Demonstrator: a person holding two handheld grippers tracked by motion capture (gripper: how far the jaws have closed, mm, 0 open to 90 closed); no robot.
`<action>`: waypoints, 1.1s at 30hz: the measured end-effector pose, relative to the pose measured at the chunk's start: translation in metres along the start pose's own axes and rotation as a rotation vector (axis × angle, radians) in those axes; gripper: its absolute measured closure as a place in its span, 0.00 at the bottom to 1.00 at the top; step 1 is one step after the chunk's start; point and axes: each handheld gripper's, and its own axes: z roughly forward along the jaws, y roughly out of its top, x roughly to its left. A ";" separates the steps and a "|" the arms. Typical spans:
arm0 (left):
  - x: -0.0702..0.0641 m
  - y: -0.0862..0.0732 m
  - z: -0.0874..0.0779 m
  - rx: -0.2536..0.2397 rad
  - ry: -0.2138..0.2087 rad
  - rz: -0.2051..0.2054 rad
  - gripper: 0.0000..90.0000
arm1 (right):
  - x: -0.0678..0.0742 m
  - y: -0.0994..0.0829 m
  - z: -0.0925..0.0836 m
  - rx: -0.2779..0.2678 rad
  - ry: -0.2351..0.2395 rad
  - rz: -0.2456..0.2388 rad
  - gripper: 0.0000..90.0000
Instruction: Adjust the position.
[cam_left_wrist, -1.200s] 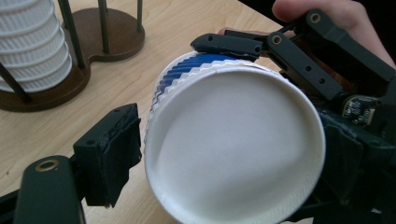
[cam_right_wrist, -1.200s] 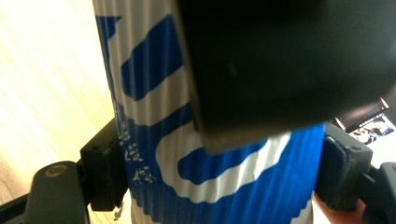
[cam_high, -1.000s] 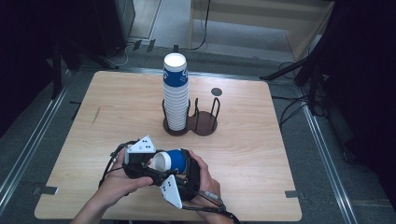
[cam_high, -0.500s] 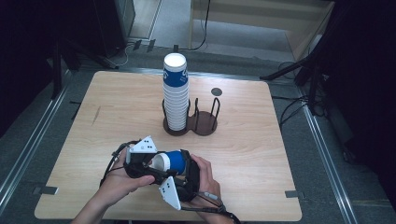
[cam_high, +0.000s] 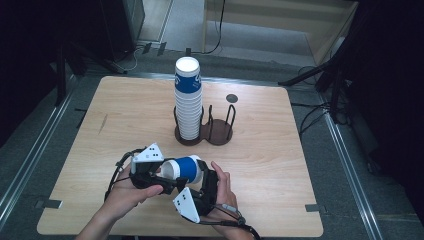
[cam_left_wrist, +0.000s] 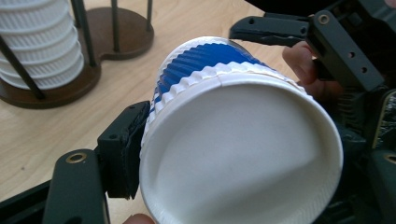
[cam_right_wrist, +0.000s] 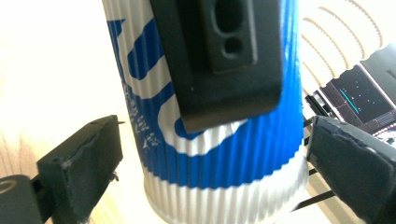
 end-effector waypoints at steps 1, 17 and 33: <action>0.001 0.000 0.000 -0.008 0.006 0.000 0.29 | -0.001 0.000 0.000 -0.004 0.000 0.008 0.03; 0.009 -0.002 -0.008 -0.098 0.089 -0.026 0.29 | -0.016 0.003 -0.005 -0.012 -0.042 0.105 0.03; 0.014 -0.002 -0.020 -0.232 0.173 -0.016 0.29 | -0.025 0.003 -0.004 -0.001 -0.035 0.216 0.02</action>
